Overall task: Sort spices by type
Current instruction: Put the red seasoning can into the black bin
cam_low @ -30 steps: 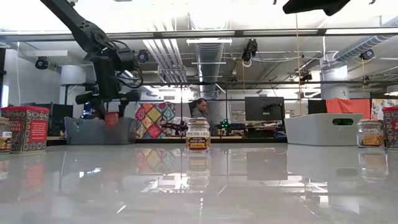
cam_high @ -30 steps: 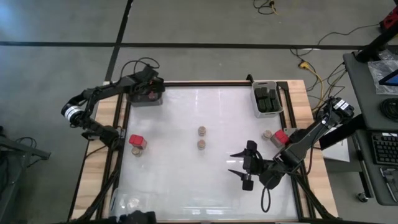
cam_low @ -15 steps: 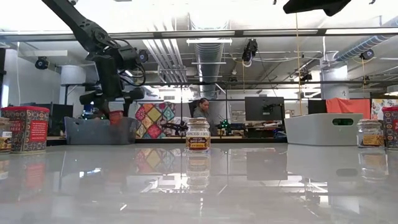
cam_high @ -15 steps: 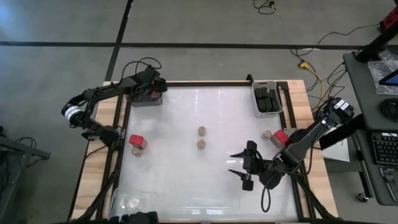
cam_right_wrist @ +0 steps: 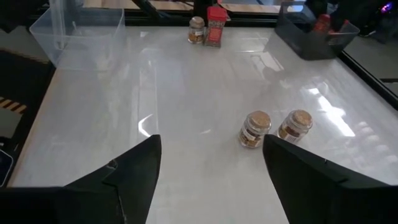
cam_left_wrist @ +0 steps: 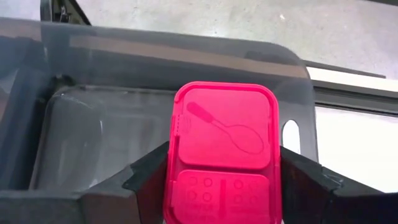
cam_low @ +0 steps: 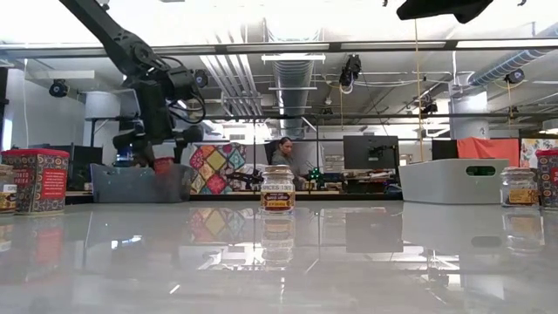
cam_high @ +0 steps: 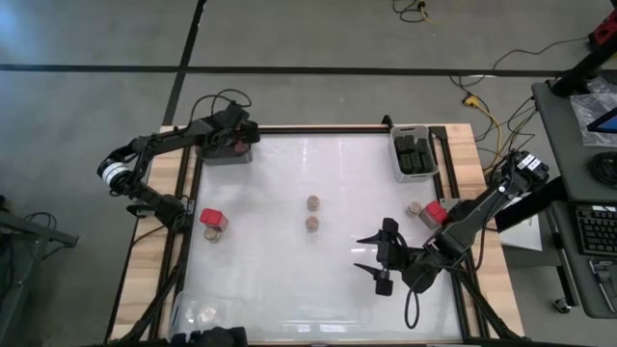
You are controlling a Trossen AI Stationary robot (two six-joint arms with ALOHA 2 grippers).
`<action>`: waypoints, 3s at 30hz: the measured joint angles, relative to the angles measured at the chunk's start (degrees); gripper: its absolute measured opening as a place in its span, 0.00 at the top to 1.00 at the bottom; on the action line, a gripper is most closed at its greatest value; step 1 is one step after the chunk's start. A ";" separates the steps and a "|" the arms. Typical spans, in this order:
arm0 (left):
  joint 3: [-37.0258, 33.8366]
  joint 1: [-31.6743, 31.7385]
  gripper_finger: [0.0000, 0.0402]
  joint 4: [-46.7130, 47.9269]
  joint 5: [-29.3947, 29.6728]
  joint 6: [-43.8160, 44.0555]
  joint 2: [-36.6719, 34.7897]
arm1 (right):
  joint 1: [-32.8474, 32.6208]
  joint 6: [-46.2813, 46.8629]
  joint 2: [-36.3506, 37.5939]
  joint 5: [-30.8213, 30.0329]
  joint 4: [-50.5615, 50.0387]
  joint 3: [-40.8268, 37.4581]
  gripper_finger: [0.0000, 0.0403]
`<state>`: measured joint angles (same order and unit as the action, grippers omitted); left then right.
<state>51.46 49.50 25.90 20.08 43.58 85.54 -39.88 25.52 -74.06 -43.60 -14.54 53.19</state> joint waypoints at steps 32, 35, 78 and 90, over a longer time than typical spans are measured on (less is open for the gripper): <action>0.24 -0.07 0.34 -3.21 0.97 -0.94 -0.45 | 0.00 0.94 0.00 -0.06 1.96 0.00 0.30; 0.24 -0.07 0.34 -5.16 0.44 -1.04 -0.37 | 0.00 0.94 0.00 -0.08 2.02 0.00 0.32; 2.39 -6.59 0.34 15.02 -10.90 -19.86 -16.32 | 0.54 0.05 -0.02 -1.90 3.34 0.00 0.25; 2.10 -48.65 0.34 37.20 -17.80 -31.99 -34.47 | 6.73 -3.68 -0.02 -3.15 3.58 0.00 0.17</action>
<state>53.56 0.85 63.09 2.28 11.59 51.07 -33.14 21.85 -74.08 -46.75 -10.96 53.19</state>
